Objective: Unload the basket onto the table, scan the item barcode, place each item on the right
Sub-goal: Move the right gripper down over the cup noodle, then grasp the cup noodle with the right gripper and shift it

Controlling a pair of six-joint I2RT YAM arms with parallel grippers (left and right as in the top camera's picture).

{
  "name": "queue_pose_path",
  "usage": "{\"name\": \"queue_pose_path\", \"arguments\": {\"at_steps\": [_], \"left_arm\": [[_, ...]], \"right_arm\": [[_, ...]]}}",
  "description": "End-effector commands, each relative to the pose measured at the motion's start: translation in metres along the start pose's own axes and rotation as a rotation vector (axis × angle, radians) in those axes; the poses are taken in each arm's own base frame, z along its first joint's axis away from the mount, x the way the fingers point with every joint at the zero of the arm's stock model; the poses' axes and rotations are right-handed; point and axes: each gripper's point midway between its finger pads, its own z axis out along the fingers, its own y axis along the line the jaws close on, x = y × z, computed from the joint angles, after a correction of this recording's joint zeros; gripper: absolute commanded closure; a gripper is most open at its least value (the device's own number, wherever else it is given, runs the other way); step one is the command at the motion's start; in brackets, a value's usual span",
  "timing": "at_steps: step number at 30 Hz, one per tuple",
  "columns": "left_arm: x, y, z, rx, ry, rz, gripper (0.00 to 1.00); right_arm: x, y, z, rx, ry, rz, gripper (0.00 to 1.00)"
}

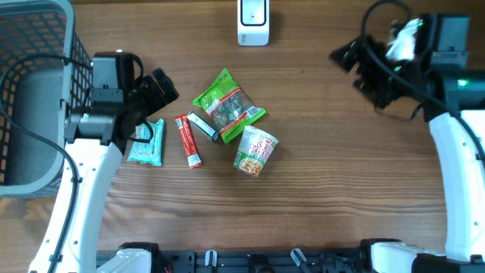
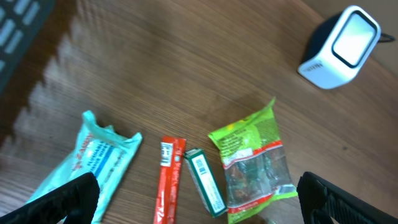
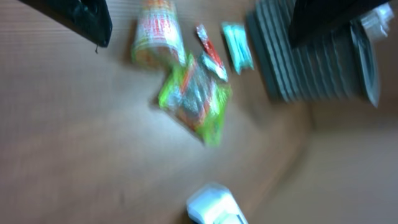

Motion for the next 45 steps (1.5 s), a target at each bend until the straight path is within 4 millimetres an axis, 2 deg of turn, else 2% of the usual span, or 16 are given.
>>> {"name": "queue_pose_path", "arguments": {"at_steps": [1, 5, 11, 16, 19, 21, 24, 27, 32, 35, 41, 45], "left_arm": [[-0.005, 0.001, -0.003, 0.003, -0.012, -0.023, 0.0], [-0.005, 0.001, -0.003, 0.003, -0.013, -0.023, 0.0], [-0.005, 0.001, -0.003, 0.003, -0.013, -0.023, 0.0], [-0.005, 0.001, -0.003, 0.003, -0.013, -0.023, 0.0], [-0.005, 0.001, -0.003, 0.003, -0.013, -0.023, 0.0], [-0.005, 0.001, -0.003, 0.003, -0.013, -0.023, 0.0], [-0.005, 0.001, -0.003, 0.003, -0.013, -0.023, 0.0], [-0.005, 0.001, -0.003, 0.003, -0.013, -0.023, 0.0], [-0.005, 0.001, -0.003, 0.003, -0.013, -0.023, 0.0], [-0.005, 0.001, -0.003, 0.003, -0.013, -0.023, 0.0], [-0.005, 0.001, -0.003, 0.003, -0.013, -0.023, 0.0], [-0.005, 0.001, -0.003, 0.003, -0.013, -0.023, 0.0]], "right_arm": [[0.041, -0.008, 0.019, 0.095, 0.117, -0.066, 0.07], [0.088, -0.013, 0.048, 0.165, 0.219, -0.053, 0.03], [0.141, -0.018, 0.099, 0.198, 0.259, -0.028, 0.0], [0.191, -0.039, 0.136, 0.244, 0.345, -0.059, 0.0], [0.209, -0.054, 0.152, 0.324, 0.38, -0.065, 0.0], [0.211, -0.062, 0.159, 0.369, 0.369, -0.045, 0.0], [0.203, -0.07, 0.168, 0.413, 0.311, -0.01, 0.0], [0.193, -0.069, 0.172, 0.414, 0.255, 0.002, 0.0], [0.176, -0.055, 0.182, 0.356, 0.166, -0.004, 0.0], [0.169, -0.055, 0.184, 0.359, 0.127, -0.011, 0.0], [0.17, -0.066, 0.195, 0.4, 0.127, -0.015, 0.0], [0.173, -0.077, 0.195, 0.437, 0.16, -0.061, 0.0]]}}
